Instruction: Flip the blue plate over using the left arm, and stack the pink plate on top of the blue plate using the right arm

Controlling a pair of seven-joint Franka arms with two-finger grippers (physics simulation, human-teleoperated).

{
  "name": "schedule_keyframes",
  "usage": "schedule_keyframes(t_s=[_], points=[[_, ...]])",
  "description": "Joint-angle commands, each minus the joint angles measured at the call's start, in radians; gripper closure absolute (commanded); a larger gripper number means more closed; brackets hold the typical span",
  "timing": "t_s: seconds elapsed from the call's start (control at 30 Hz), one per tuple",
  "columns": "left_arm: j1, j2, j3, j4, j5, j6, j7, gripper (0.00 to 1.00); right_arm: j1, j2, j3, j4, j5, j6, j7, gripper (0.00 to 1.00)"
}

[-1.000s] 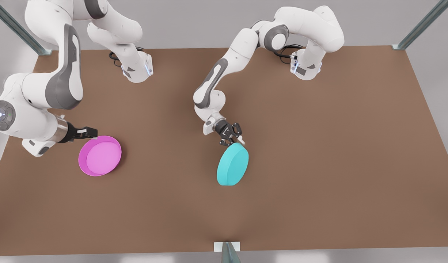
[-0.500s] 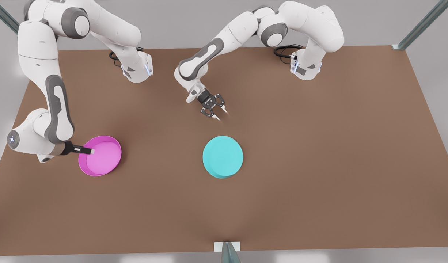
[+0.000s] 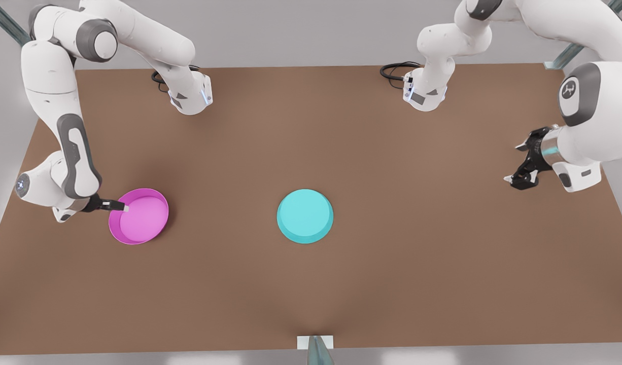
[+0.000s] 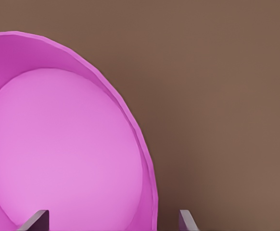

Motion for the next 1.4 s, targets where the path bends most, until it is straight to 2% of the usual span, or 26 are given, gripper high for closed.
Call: schedule_keyframes(t_s=[0.0,0.23,0.27,0.37,0.4,0.47,0.5,0.57,0.77,0.97,1.07,1.23,1.37], points=[[0.008,0.012,-0.020,0.015,0.006,0.079,1.108,0.00,0.000,0.011,0.001,0.000,0.009,0.047,-0.255,0.00],[0.010,0.024,-0.016,0.018,-0.005,0.039,1.079,0.00,0.000,0.036,0.001,0.001,0.037,0.043,-0.255,0.00],[0.010,0.024,-0.016,0.018,-0.005,0.027,1.082,0.00,0.000,0.036,0.001,0.001,0.038,0.043,-0.255,0.03],[0.010,0.023,-0.016,0.018,-0.005,0.014,1.079,0.00,0.000,0.036,0.001,0.003,0.038,0.041,-0.254,0.33],[0.008,0.023,-0.016,0.018,-0.005,0.014,1.079,0.00,0.000,0.036,0.001,0.003,0.038,0.041,-0.254,0.36],[0.010,0.023,-0.016,0.018,-0.007,0.014,1.079,0.00,0.000,0.036,0.001,0.003,0.040,0.040,-0.254,0.59],[0.008,0.024,-0.016,0.018,-0.007,0.014,1.079,0.00,0.000,0.036,0.001,0.003,0.043,0.038,-0.252,0.63],[0.008,0.023,-0.016,0.018,-0.007,0.014,1.077,0.00,0.001,0.034,0.001,0.006,0.043,0.034,-0.252,0.78],[0.010,0.024,-0.016,0.018,-0.005,0.014,1.077,0.00,0.014,0.000,0.034,0.018,0.044,0.006,-0.251,0.79],[0.016,0.024,-0.014,0.015,0.001,0.014,1.083,0.00,0.026,-0.001,0.211,0.063,0.245,-0.063,-0.237,0.79],[0.016,0.020,-0.010,0.015,0.007,-0.013,1.088,0.00,0.179,-0.010,0.229,0.113,0.259,-0.051,-0.097,0.79],[0.014,0.026,-0.011,0.013,0.007,-0.006,1.089,0.00,0.394,-0.061,0.225,0.113,0.259,-0.040,0.392,0.79],[0.014,0.026,-0.011,0.015,0.007,-0.004,1.088,0.00,0.535,-0.053,0.218,0.103,0.254,0.063,0.610,0.79]])
